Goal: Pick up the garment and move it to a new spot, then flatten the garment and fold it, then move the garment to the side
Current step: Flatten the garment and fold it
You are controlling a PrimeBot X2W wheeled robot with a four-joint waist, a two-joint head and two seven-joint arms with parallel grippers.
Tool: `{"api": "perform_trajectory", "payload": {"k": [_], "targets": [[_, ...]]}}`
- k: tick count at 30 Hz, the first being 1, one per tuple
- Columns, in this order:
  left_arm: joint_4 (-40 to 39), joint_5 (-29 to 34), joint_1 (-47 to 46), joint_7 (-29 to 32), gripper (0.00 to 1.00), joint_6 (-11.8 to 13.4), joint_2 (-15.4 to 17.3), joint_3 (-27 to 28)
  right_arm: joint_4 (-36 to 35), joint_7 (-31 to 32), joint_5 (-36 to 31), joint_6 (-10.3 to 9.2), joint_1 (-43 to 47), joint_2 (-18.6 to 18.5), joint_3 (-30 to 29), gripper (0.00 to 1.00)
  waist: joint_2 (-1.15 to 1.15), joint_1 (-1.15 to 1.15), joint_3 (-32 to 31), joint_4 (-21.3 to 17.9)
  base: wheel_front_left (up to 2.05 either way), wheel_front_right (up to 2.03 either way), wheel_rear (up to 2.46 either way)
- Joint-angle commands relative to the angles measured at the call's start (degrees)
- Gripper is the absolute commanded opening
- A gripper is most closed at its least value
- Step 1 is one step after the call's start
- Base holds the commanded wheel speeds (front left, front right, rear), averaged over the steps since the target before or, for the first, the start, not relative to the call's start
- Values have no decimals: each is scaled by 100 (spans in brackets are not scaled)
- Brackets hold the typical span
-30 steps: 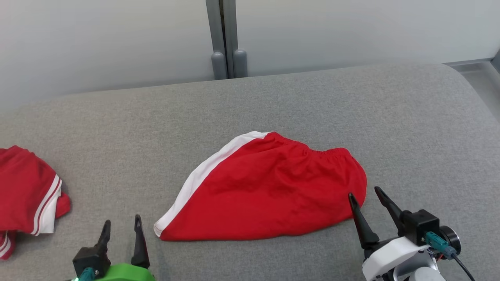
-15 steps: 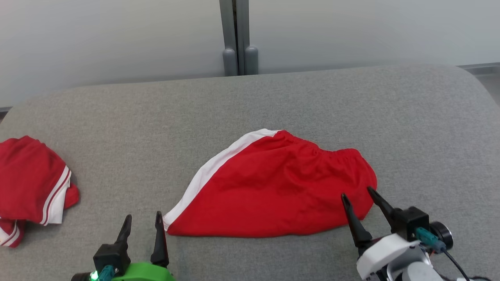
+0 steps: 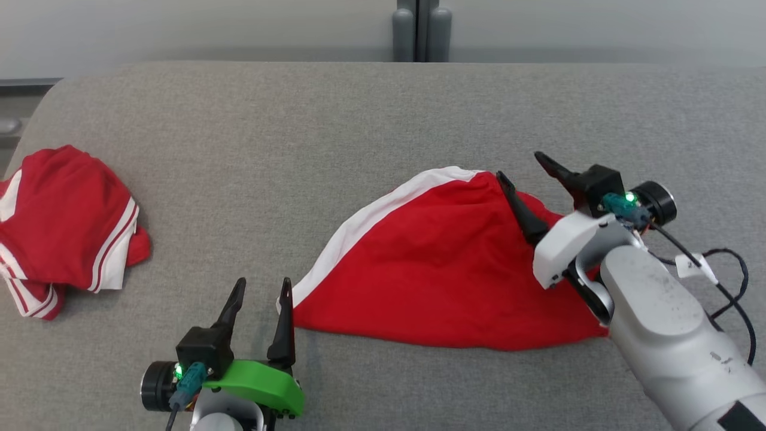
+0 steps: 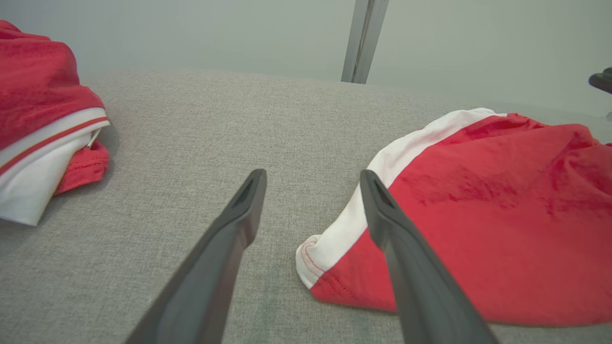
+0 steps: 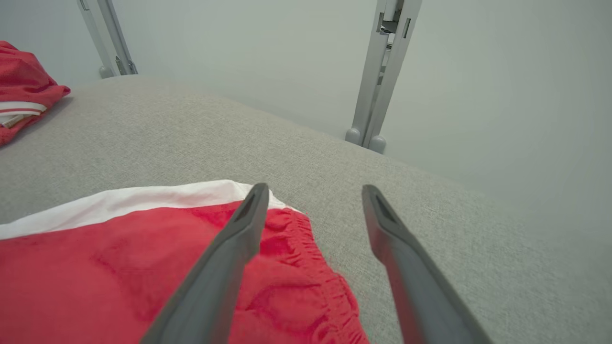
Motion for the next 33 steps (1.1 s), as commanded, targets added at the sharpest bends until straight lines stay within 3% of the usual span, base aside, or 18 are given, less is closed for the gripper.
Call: {"api": "perform_trajectory", "payload": {"k": [1, 7, 15, 16, 18, 25, 31, 33], "targets": [[41, -78, -131, -3, 100, -5, 17, -57, 225, 78, 91, -6, -241, -71, 113, 100, 0, 0, 282, 296, 0, 0, 0], [114, -146, -330, -4, 100, 35, 15, -305, 1125, 586, 629, -6, -926, -65, 603, 100, 0, 0, 475, 547, 0, 0, 0], [154, -299, -430, -3, 100, 84, 15, -483, 1825, 1095, 1371, -6, -1043, -49, 1080, 100, 0, 0, 602, 737, 0, 0, 0], [153, -318, -427, -4, 100, 98, 15, -490, 1809, 1076, 1453, -6, -1029, -70, 1186, 87, 0, 0, 600, 746, 0, 0, 0], [144, -323, -418, -4, 100, 109, 15, -498, 1776, 936, 1565, -6, -1076, -147, 1321, 0, 0, 0, 588, 755, 0, 0, 0], [218, -366, -323, -4, 100, 111, 15, -496, 1642, 164, 1680, -6, -1546, -313, 1656, 0, 0, 0, 408, 759, 0, 0, 0], [310, -427, -194, -3, 100, 157, 16, -446, 1205, -115, 1595, -6, -2319, -68, 1637, 0, 0, 0, 186, 759, 0, 0, 0], [329, -422, -162, -4, 100, 168, 16, -418, 774, -118, 1470, -7, -2632, -13, 1500, 0, 0, 0, 139, 741, 0, 0, 0]]}}
